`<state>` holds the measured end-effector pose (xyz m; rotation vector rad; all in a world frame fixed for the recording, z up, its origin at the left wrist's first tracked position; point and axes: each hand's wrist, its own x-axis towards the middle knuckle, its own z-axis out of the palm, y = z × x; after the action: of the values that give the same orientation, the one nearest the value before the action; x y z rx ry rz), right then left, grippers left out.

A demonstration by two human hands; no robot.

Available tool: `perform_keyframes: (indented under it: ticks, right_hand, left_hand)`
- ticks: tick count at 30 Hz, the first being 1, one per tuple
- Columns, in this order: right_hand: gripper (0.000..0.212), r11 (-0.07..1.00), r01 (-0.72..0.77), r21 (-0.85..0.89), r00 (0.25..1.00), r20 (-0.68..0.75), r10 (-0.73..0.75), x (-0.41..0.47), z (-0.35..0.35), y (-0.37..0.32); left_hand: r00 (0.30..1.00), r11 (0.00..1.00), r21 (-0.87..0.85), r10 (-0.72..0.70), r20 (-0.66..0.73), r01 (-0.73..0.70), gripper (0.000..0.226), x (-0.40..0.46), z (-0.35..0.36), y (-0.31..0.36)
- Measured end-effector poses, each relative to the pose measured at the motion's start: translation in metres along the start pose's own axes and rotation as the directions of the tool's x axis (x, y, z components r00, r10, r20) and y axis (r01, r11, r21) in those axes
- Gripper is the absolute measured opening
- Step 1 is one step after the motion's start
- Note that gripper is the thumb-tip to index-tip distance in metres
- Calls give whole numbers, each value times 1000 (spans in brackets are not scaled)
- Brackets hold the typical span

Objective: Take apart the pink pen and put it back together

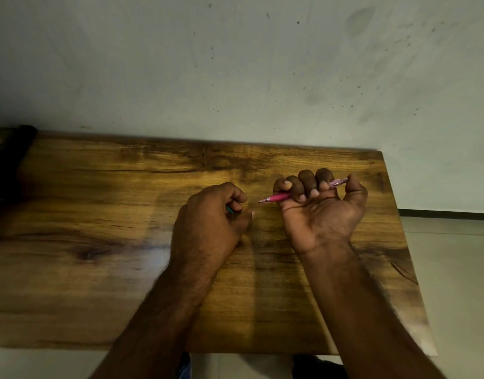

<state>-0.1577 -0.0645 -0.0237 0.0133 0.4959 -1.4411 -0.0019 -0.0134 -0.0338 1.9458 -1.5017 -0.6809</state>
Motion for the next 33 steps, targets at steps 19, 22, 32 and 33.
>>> perform_keyframes:
  ticks: [19,22,32,33]
  right_hand:
    - [50,1000,3,-6,1000,-7,-3,0,0,0]
    - [49,1000,-6,6,1000,-9,6,0,0,-1]
    - [44,1000,7,-24,1000,-17,-7,0,0,0]
    - [44,1000,8,-21,1000,-18,-8,0,0,0]
  left_hand:
    - [1000,999,-33,-20,5,21,25,-1,0,1]
    - [1000,1000,-6,-6,1,6,25,0,0,1]
    - [1000,1000,-2,4,2,-4,25,0,-1,1]
    - [1000,1000,-2,5,2,-5,25,0,-1,1]
